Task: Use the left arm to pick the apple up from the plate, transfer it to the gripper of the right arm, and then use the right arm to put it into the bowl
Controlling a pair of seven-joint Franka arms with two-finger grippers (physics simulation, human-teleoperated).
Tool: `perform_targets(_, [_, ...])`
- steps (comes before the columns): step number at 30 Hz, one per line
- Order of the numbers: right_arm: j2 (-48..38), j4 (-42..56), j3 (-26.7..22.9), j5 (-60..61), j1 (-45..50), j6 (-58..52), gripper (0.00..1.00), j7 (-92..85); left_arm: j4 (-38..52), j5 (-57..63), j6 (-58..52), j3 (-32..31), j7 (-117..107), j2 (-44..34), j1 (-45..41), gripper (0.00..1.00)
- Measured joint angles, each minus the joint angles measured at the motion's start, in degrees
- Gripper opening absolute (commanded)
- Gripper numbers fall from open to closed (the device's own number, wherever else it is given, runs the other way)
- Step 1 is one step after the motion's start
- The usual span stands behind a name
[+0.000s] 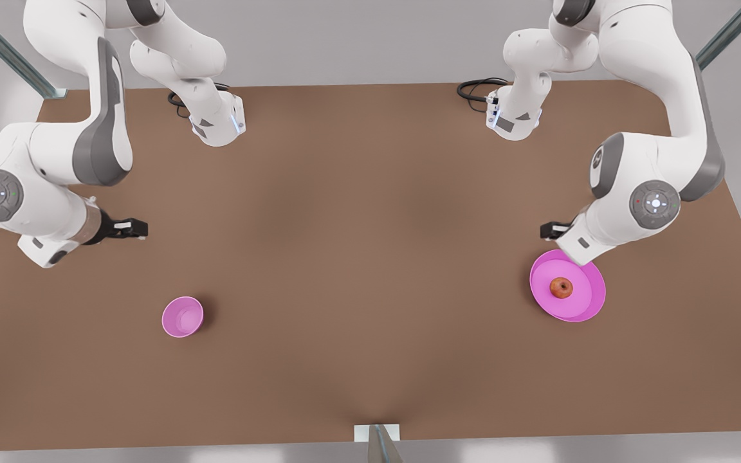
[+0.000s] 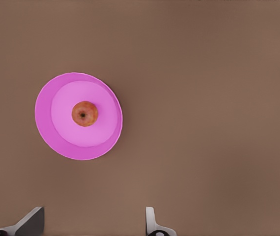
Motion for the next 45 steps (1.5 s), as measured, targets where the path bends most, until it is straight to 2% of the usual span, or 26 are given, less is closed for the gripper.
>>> perform_targets(3, [0.0,0.0,0.0,0.6,-0.5,0.9,1.0,0.1,-0.8,-0.1,1.8,1.9,-0.7,3.0,-0.2,1.0])
perform_targets(6, [0.0,0.0,-0.1,1.2,-0.7,1.4,1.0,0.1,-4.9,-0.6,10.4,3.4,-0.9,11.9,3.7,1.0])
perform_targets(8, [0.1,0.0,-0.1,1.4,-0.7,1.7,1.0,0.1,-8.6,-0.7,17.6,3.7,-0.8,15.2,5.7,1.0])
perform_targets(12, [0.2,0.0,-0.2,1.5,-0.7,2.0,1.0,0.1,-14.7,-0.8,30.0,4.8,-0.2,16.6,7.3,1.0])
perform_targets(20, [0.6,-0.1,-0.2,1.3,-0.6,2.4,1.0,0.0,-19.9,-0.9,43.7,5.1,0.7,18.7,8.1,1.0])
perform_targets(29, [0.6,-0.2,-0.2,1.3,-0.7,2.6,1.0,-0.1,-21.9,-0.9,48.6,5.1,1.4,20.8,8.3,1.0])
perform_targets(31, [0.7,-0.3,-0.2,1.3,-0.7,2.6,1.0,-0.1,-21.9,-0.8,49.1,5.1,1.5,20.9,8.3,0.8])
perform_targets(45, [0.7,-0.7,-0.2,1.4,-0.7,2.6,1.0,-0.3,-21.6,-0.8,49.8,5.1,1.8,20.5,8.5,0.81])
